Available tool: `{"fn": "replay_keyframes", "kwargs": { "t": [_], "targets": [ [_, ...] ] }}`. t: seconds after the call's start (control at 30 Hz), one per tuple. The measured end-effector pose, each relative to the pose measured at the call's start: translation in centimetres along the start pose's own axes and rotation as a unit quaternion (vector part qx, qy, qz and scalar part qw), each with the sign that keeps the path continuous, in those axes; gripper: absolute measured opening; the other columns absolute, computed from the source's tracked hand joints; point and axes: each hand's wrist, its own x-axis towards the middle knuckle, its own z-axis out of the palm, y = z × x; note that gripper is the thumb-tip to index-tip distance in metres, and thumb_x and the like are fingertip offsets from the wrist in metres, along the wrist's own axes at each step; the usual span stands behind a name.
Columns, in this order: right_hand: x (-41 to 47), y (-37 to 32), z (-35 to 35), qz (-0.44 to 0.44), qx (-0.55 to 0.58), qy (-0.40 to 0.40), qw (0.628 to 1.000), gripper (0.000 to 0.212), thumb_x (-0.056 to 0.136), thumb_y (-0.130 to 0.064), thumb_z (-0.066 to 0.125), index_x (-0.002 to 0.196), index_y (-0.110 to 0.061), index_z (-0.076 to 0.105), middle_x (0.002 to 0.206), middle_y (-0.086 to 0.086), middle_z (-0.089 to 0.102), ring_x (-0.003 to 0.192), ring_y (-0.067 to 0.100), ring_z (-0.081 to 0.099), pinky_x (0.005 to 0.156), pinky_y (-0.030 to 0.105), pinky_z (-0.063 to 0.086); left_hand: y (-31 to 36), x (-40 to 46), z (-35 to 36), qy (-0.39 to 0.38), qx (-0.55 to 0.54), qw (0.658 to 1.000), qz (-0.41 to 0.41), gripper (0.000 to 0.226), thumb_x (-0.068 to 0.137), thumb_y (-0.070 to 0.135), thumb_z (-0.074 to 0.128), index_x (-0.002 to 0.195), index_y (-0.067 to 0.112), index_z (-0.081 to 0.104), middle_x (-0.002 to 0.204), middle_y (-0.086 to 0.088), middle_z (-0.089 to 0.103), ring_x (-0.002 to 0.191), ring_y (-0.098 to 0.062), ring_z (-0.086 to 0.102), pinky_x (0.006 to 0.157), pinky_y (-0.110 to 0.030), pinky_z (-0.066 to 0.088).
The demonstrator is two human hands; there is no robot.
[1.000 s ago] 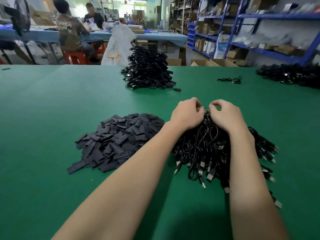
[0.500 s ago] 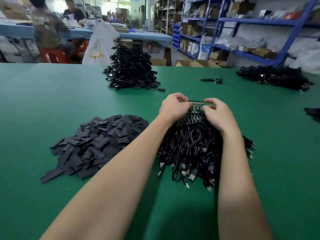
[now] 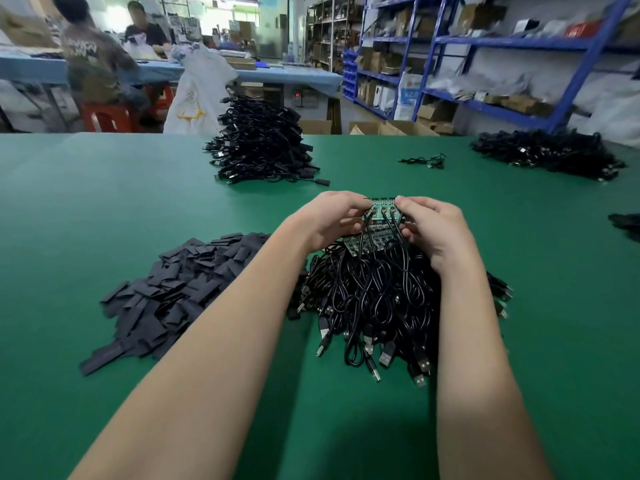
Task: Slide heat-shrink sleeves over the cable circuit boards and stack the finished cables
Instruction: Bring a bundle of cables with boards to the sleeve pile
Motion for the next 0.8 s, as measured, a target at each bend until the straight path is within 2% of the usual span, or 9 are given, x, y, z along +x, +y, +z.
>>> {"fn": "replay_keyframes", "kwargs": {
  "t": [0.17,0.27,0.37,0.43,0.5,0.57,0.67,0.73,0.8],
  "targets": [
    [-0.3,-0.9,0.1,0.005,0.134,0.007,0.991,0.008,0.090,-0.015,0.077,0.090,-0.011,0.070,0.094,0.006,0.072,0.054,0.003,0.066,0.050,0.013,0.050,0.4,-0.3,1.0,-0.059,0.033,0.997,0.035,0.009,0.100,0.022,0.062,0.100,0.014,0.066,0.091,0.000,0.071,0.071,-0.011,0.066,0.061,-0.018,0.052],
    [-0.3,-1.2,0.4,-0.003,0.164,0.002,0.986,0.010,0.090,-0.018,0.077,0.087,-0.013,0.069,0.088,0.004,0.072,0.055,0.004,0.067,0.052,0.014,0.051,0.9,-0.3,1.5,-0.059,0.001,0.997,0.047,0.008,0.099,0.017,0.063,0.099,0.009,0.066,0.095,-0.007,0.070,0.068,-0.013,0.068,0.061,-0.019,0.055],
    [-0.3,-1.4,-0.2,-0.012,0.044,-0.058,0.997,0.028,0.093,-0.045,0.070,0.098,-0.017,0.073,0.093,0.000,0.077,0.071,0.009,0.071,0.058,0.021,0.054,1.4,-0.4,1.4,-0.015,-0.028,0.999,0.033,0.006,0.098,0.010,0.064,0.093,0.005,0.064,0.092,-0.014,0.069,0.061,-0.014,0.068,0.056,-0.019,0.056],
    [-0.5,-1.2,-0.8,-0.019,-0.069,-0.136,0.988,0.046,0.094,-0.062,0.059,0.108,-0.022,0.076,0.103,-0.002,0.079,0.094,0.016,0.072,0.076,0.029,0.056,1.8,-0.4,1.2,0.005,-0.068,0.997,0.023,0.005,0.097,0.007,0.064,0.093,0.004,0.065,0.084,-0.013,0.072,0.060,-0.013,0.070,0.053,-0.017,0.055],
    [-0.8,-1.0,-1.0,-0.021,-0.085,-0.221,0.971,0.047,0.094,-0.065,0.055,0.110,-0.028,0.078,0.109,0.004,0.078,0.107,0.022,0.072,0.091,0.036,0.056,2.2,-0.7,1.0,0.011,-0.132,0.991,0.009,0.003,0.095,0.004,0.064,0.094,0.002,0.066,0.076,-0.012,0.074,0.061,-0.014,0.071,0.052,-0.016,0.055],
    [-1.4,-1.3,-0.8,-0.010,-0.065,-0.276,0.959,0.047,0.091,-0.066,0.057,0.116,-0.030,0.076,0.111,0.011,0.077,0.103,0.025,0.074,0.086,0.035,0.060,2.7,-1.0,0.8,0.016,-0.177,0.984,0.002,0.002,0.094,0.003,0.065,0.095,0.000,0.065,0.070,-0.012,0.073,0.057,-0.015,0.071,0.049,-0.015,0.053],
    [-1.9,-1.7,-0.5,0.011,-0.068,-0.304,0.950,0.056,0.087,-0.067,0.061,0.126,-0.028,0.068,0.112,0.012,0.076,0.094,0.022,0.076,0.069,0.028,0.060,3.1,-1.4,-0.1,0.031,-0.218,0.975,-0.011,0.011,0.093,0.001,0.066,0.102,-0.003,0.063,0.070,-0.016,0.071,0.055,-0.018,0.070,0.043,-0.015,0.050],
    [-2.0,-1.7,-0.8,0.024,-0.069,-0.307,0.949,0.062,0.084,-0.063,0.068,0.125,-0.017,0.067,0.116,0.016,0.075,0.098,0.026,0.075,0.069,0.030,0.061,3.2,-1.5,-0.9,0.046,-0.276,0.960,-0.021,0.012,0.094,0.000,0.063,0.105,-0.004,0.061,0.076,-0.019,0.066,0.054,-0.017,0.067,0.040,-0.014,0.048],
    [-2.0,-1.5,-1.1,0.013,-0.063,-0.312,0.948,0.056,0.083,-0.056,0.071,0.117,-0.011,0.071,0.116,0.017,0.074,0.099,0.026,0.075,0.072,0.031,0.061,3.5,-1.4,-1.6,0.063,-0.325,0.944,-0.019,0.005,0.097,0.002,0.060,0.098,-0.003,0.059,0.079,-0.018,0.061,0.055,-0.015,0.063,0.040,-0.015,0.048]
  ]
}}
